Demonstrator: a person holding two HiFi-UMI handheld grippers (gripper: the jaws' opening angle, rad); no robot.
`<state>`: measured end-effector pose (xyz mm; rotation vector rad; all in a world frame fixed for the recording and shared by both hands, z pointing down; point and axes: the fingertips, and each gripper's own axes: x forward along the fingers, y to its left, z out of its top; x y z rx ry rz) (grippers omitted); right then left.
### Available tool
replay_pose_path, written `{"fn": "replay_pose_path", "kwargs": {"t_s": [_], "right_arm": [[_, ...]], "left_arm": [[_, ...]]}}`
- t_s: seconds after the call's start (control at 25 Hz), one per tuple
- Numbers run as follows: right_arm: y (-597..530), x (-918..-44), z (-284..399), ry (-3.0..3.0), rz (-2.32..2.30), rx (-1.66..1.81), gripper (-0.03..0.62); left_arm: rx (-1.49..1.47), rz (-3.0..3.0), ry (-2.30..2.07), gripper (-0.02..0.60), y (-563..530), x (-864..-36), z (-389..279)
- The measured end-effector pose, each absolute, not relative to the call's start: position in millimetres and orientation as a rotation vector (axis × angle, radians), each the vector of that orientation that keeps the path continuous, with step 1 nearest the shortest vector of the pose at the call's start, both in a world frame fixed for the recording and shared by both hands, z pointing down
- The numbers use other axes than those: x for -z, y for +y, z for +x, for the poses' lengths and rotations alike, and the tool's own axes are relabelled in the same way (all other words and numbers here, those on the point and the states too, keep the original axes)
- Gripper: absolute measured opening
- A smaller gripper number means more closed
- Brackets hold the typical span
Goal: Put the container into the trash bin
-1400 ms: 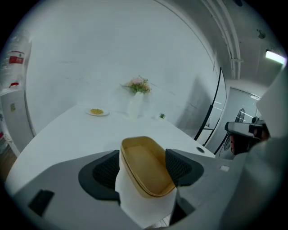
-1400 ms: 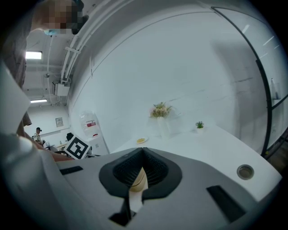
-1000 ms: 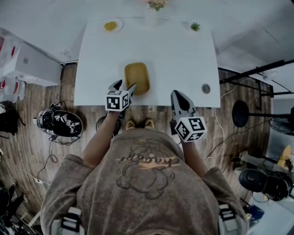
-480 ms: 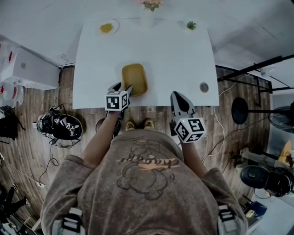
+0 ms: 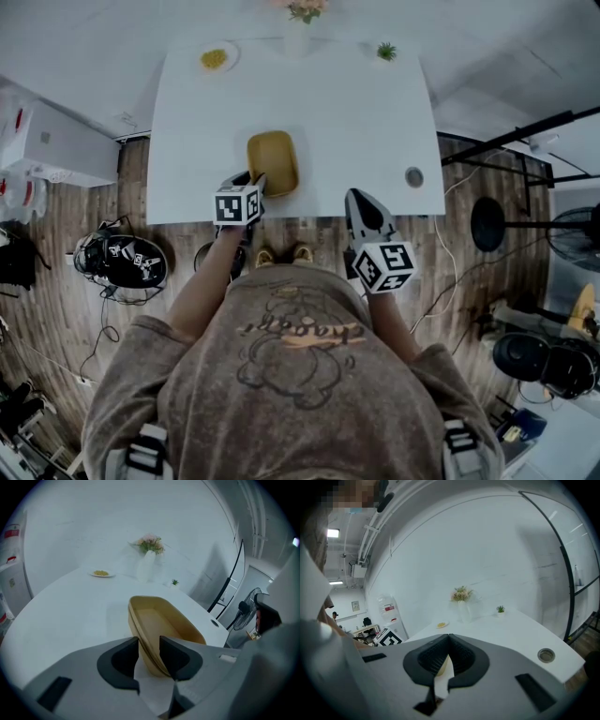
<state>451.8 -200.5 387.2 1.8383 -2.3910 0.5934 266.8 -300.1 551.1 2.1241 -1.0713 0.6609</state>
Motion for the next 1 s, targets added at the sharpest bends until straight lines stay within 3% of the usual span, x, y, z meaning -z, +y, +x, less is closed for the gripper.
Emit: {"fn": "replay_pose_path", "kwargs": {"t_s": [0.2, 1.0], "right_arm": [[-201, -390, 453, -2.387, 1.837, -0.603, 0.002], [-208, -391, 443, -2.426, 1.776, -0.607, 0.002]], "left_arm": [[-0.660, 2.103, -1.099, 0.032, -305, -552, 263], [-0.497, 2.157, -1.147, 0.028, -303, -501, 252]]}}
